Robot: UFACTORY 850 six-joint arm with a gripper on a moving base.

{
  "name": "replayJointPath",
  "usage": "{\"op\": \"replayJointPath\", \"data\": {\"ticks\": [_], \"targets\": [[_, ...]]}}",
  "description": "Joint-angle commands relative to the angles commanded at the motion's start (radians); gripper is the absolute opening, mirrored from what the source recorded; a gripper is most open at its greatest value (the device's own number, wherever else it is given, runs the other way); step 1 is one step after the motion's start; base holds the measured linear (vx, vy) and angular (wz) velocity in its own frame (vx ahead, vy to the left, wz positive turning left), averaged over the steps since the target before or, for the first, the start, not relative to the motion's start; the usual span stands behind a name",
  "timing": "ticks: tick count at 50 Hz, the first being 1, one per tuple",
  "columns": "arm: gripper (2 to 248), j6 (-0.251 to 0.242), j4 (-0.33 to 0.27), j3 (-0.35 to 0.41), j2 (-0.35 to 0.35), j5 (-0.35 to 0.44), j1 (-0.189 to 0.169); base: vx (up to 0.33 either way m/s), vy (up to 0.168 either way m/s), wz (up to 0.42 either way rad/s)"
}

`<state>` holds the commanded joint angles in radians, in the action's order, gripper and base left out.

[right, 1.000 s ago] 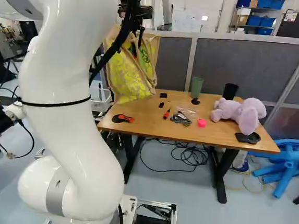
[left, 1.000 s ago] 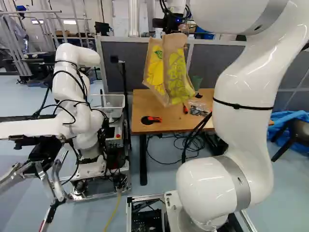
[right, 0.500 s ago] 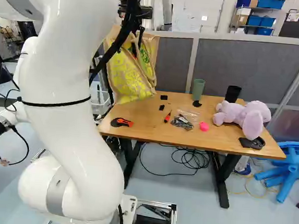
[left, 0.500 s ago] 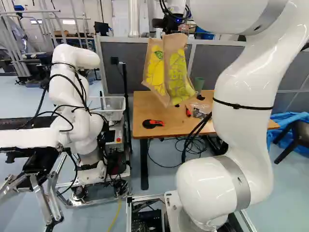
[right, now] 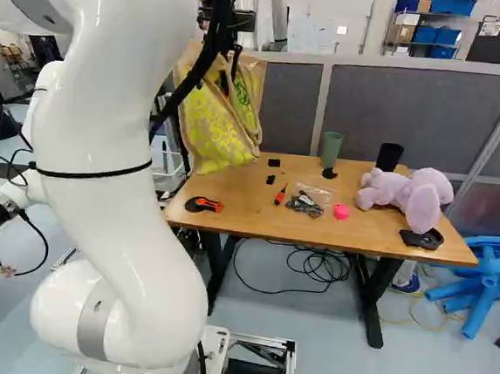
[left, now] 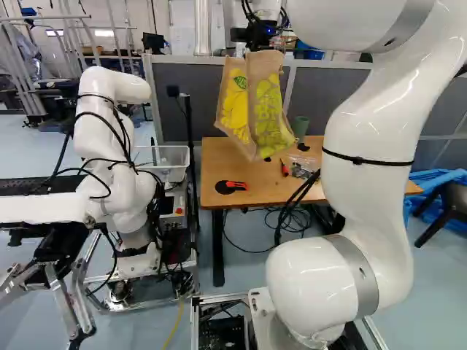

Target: Pick up the bag on the ground and place it on the table

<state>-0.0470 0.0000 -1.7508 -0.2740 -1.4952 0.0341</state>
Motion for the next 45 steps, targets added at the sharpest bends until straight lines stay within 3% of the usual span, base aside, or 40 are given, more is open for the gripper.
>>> {"op": "replayJointPath", "data": {"ticks": [16, 28, 45], "targets": [[26, 0.000, 0.000, 0.000, 0.000, 0.000, 0.000, 0.000, 0.000, 0.000], [26, 0.063, 0.000, 0.000, 0.000, 0.000, 0.000, 0.000, 0.000, 0.000], [26, 0.073, 0.000, 0.000, -0.002, 0.000, 0.000, 0.000, 0.000, 0.000]]}}
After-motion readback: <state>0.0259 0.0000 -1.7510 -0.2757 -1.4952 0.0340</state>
